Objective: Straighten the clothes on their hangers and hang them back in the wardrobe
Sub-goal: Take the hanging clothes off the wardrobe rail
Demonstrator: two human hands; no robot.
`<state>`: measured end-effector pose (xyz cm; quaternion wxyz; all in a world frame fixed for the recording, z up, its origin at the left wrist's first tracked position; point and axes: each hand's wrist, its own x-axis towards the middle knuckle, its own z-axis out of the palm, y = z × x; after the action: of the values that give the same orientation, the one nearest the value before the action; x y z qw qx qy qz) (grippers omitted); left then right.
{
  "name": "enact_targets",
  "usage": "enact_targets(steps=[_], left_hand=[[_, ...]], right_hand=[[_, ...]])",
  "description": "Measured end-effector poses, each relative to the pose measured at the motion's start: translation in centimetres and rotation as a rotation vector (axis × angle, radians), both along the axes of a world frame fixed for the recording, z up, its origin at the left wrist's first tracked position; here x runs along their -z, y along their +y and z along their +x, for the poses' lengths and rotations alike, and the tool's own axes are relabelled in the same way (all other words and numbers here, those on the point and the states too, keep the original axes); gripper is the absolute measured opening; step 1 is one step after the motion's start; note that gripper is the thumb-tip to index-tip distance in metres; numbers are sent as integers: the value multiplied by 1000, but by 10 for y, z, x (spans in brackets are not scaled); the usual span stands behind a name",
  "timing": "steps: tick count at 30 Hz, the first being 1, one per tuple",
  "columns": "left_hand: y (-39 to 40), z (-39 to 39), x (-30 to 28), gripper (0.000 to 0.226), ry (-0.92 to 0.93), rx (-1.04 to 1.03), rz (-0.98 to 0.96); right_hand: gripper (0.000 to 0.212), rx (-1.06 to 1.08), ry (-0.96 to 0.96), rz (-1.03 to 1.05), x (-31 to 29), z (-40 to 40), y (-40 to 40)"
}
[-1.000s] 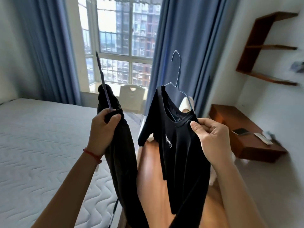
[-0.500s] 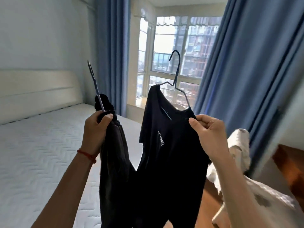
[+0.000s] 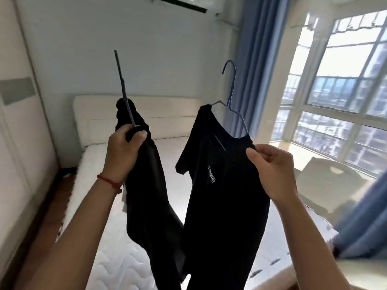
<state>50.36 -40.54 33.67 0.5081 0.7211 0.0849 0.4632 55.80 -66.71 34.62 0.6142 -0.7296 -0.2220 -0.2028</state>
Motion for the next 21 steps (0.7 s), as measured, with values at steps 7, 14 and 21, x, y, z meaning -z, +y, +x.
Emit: enact_targets(steps=[7,14,21], left_hand=[[-19,20,15,21,126,-51,36],[-13,114,96,11,302,-15,4],[7,212,196,12,513,95,-130]], right_hand=[[28,-118,72,-1,17,34,-11],[27,-74,164,-61,54,91,-18],[30,42,265,-135,108,163,4]])
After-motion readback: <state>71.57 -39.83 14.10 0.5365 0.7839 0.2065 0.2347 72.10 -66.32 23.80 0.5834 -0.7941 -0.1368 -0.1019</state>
